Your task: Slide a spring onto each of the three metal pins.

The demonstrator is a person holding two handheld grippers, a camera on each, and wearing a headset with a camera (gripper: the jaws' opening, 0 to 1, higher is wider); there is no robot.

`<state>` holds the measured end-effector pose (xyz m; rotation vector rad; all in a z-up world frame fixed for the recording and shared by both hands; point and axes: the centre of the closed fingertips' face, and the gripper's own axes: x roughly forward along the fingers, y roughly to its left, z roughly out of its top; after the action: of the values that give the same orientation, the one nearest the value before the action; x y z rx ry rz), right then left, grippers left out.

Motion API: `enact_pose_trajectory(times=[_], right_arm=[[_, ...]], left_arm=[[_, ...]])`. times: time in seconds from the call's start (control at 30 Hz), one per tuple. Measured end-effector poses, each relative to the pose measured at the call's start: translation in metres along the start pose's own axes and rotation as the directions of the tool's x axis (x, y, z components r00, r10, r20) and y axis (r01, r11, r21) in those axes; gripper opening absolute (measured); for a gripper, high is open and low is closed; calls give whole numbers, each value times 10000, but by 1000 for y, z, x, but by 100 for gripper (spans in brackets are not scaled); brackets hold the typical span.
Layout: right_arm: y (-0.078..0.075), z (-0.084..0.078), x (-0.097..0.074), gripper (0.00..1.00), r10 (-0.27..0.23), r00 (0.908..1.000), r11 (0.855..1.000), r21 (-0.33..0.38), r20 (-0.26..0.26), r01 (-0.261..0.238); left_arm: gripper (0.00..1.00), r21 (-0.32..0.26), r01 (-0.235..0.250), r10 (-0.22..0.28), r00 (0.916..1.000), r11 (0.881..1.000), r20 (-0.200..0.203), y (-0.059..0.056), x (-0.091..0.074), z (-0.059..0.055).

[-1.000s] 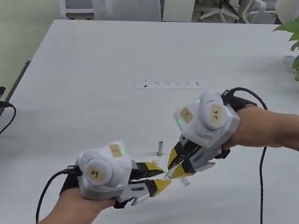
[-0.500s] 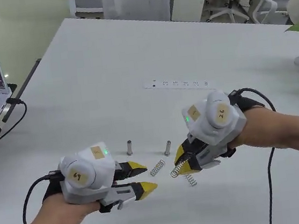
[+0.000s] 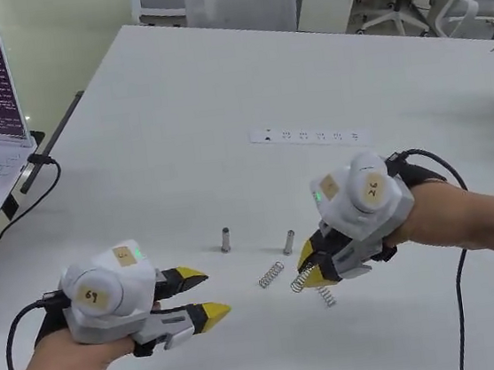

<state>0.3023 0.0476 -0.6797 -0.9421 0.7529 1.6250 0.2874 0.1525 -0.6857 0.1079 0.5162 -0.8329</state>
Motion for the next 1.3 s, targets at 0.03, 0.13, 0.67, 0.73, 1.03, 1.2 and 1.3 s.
enact_pose_trajectory(times=[0.03,0.13,0.67,0.73,1.03,1.2,1.3], right_arm=[[-1,0,1,8,-7,10000,10000,25,-6,7],[-1,0,3,8,59,10000,10000,26,-31,-59],[-19,1,18,8,75,9998,9998,191,-177,-72],[-24,2,20,8,25,9998,9997,237,-201,-20],[-43,6,27,8,-59,9998,9992,399,-214,68],[-56,12,30,8,-87,9996,9992,387,-256,97],[-63,16,31,8,-98,9995,9993,346,-310,109]], left_arm=[[28,-50,-104,104,9999,9999,-28,3,-3,-3],[30,-191,-331,330,9994,9993,-41,9,-8,-8],[38,-990,-1195,1190,9928,9879,-105,24,-34,-30],[38,-1079,-1253,1250,9921,9862,-98,25,-36,-32],[37,-1277,-1460,1470,9891,9810,-20,28,-42,-34],[37,-1349,-1572,1591,9873,9783,37,32,-48,-35],[37,-1406,-1598,1620,9868,9771,40,32,-49,-36]])
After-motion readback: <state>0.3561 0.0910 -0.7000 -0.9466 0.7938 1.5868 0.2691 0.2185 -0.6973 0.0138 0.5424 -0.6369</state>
